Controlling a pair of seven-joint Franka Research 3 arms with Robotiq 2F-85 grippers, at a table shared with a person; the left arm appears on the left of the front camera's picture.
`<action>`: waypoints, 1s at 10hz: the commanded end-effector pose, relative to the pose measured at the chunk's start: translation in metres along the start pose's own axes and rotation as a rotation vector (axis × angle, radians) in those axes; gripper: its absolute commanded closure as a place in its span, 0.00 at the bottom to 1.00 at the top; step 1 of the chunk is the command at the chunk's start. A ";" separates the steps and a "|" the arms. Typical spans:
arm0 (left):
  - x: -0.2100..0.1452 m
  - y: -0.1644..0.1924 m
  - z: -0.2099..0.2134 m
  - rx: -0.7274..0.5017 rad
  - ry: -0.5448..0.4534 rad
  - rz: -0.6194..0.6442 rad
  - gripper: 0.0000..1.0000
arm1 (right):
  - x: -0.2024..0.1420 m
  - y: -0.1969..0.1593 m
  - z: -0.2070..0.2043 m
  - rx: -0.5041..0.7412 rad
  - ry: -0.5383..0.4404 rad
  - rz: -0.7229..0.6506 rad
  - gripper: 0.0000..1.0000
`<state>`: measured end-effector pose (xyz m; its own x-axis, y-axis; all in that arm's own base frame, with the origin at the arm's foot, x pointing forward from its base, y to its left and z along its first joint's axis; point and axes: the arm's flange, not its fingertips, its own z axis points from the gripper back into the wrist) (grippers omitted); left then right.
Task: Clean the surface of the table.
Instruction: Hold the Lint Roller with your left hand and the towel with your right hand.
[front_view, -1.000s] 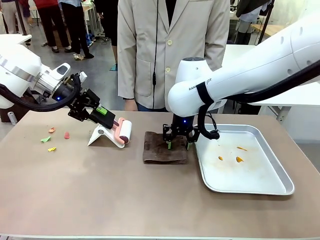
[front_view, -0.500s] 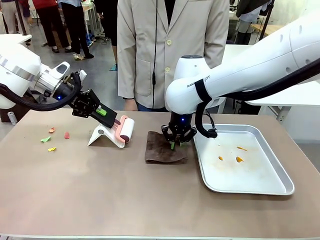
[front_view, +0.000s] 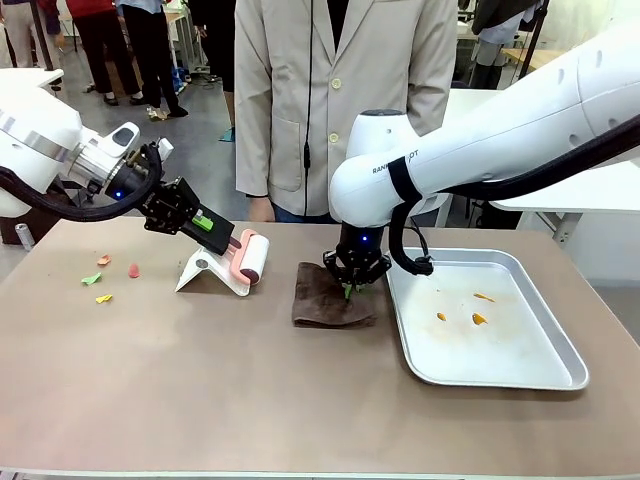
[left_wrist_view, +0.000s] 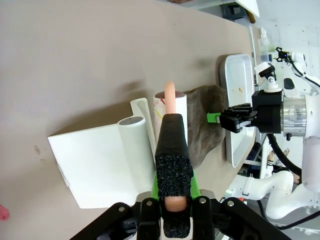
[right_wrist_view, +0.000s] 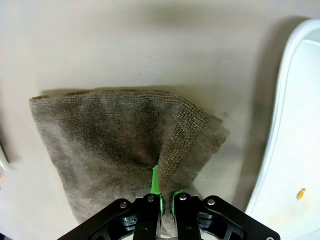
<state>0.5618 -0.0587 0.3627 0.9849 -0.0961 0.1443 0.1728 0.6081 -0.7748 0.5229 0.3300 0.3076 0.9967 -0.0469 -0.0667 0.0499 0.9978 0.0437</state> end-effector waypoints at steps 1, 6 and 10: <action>-0.003 -0.003 0.000 -0.030 -0.033 -0.027 1.00 | 0.003 0.002 -0.010 0.012 0.029 -0.002 1.00; -0.014 -0.017 0.023 -0.095 -0.070 -0.051 1.00 | 0.005 -0.039 0.013 0.355 0.071 -0.035 1.00; -0.036 -0.026 0.075 -0.267 0.039 0.057 0.98 | -0.009 -0.097 0.032 0.793 0.126 0.088 1.00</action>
<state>0.5303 -0.0266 0.4134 0.9874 -0.0786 0.1375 0.1582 0.4389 -0.8845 0.5343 0.2549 0.3359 0.9891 -0.0198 -0.1461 0.1082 0.7703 0.6285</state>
